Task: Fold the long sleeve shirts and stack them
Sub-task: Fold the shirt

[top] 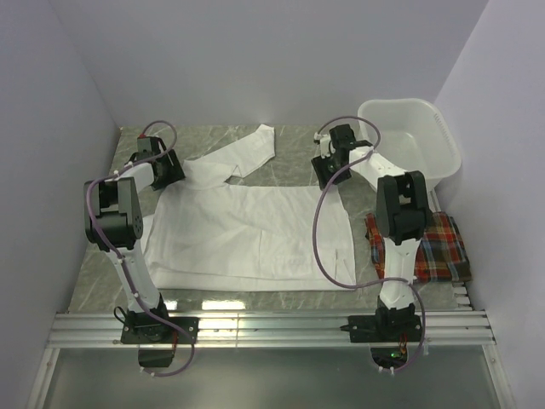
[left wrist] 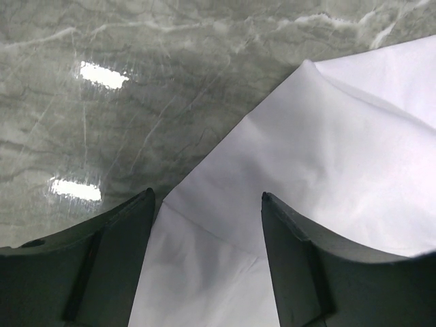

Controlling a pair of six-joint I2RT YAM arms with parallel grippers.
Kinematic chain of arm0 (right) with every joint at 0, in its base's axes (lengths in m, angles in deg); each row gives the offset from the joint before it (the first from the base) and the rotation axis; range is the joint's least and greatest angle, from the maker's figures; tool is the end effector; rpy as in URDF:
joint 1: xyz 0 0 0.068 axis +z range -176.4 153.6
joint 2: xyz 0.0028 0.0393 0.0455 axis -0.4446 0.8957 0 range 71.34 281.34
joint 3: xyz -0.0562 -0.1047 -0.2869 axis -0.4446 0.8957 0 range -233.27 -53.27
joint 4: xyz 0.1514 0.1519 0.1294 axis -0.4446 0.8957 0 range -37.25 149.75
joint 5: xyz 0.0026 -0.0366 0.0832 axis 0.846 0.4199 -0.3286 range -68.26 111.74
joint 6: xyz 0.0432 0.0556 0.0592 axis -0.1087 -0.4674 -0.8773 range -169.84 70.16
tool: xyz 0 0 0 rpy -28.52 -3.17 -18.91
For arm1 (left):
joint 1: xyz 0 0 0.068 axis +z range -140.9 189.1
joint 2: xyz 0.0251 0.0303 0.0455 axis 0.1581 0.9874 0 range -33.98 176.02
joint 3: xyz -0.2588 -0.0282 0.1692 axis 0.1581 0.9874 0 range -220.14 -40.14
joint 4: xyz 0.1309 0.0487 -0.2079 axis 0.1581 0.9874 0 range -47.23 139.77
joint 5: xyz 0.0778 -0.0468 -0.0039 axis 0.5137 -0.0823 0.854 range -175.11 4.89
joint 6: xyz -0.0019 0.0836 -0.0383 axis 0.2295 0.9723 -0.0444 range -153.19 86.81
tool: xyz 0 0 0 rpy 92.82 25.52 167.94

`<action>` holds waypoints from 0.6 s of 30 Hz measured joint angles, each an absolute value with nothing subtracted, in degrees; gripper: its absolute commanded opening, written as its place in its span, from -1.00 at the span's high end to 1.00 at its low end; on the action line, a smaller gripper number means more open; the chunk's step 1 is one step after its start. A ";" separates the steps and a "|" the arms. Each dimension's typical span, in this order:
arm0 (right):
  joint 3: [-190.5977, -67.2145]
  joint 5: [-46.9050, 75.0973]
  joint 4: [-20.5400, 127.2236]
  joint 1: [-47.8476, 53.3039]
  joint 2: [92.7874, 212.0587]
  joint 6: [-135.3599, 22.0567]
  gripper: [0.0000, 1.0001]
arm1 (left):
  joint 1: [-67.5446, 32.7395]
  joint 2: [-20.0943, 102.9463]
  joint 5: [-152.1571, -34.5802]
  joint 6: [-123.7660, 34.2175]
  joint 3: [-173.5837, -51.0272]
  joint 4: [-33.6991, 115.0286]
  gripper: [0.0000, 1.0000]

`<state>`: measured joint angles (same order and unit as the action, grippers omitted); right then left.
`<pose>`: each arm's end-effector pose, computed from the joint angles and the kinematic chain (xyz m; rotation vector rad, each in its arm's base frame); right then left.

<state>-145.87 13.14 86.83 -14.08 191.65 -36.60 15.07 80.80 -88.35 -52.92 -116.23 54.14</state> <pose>0.4672 0.1146 0.1824 -0.6329 2.5656 0.1933 0.4647 0.0439 0.1695 -0.5203 2.3948 -0.1755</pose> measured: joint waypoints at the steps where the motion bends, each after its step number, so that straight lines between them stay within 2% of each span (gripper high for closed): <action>1: -146.66 13.09 87.18 -14.08 192.42 -36.12 -0.25 | 15.07 80.98 -88.40 -52.77 -116.49 54.19 -0.40; 7: -149.17 12.90 89.19 -14.08 195.52 -33.61 -0.20 | 15.07 81.68 -88.92 -52.33 -117.28 53.97 -0.34; 11: -149.34 12.07 90.70 -14.08 195.70 -31.99 -0.09 | 15.07 81.81 -89.18 -52.24 -117.41 53.75 -0.31; 15: -149.72 10.93 92.36 -14.08 195.72 -30.68 0.21 | 15.18 82.07 -89.69 -52.07 -117.67 53.75 -0.25; 16: -149.72 10.71 92.69 -14.08 195.74 -30.53 0.36 | 15.18 82.22 -89.80 -51.92 -117.87 53.73 -0.22; 18: -149.72 10.45 93.13 -14.08 196.00 -30.31 0.46 | 15.18 82.46 -89.88 -51.85 -118.02 53.62 -0.11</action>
<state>-149.72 10.45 93.13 -14.08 196.00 -30.31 15.18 82.46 -89.88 -51.85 -118.02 53.62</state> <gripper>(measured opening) 0.323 0.580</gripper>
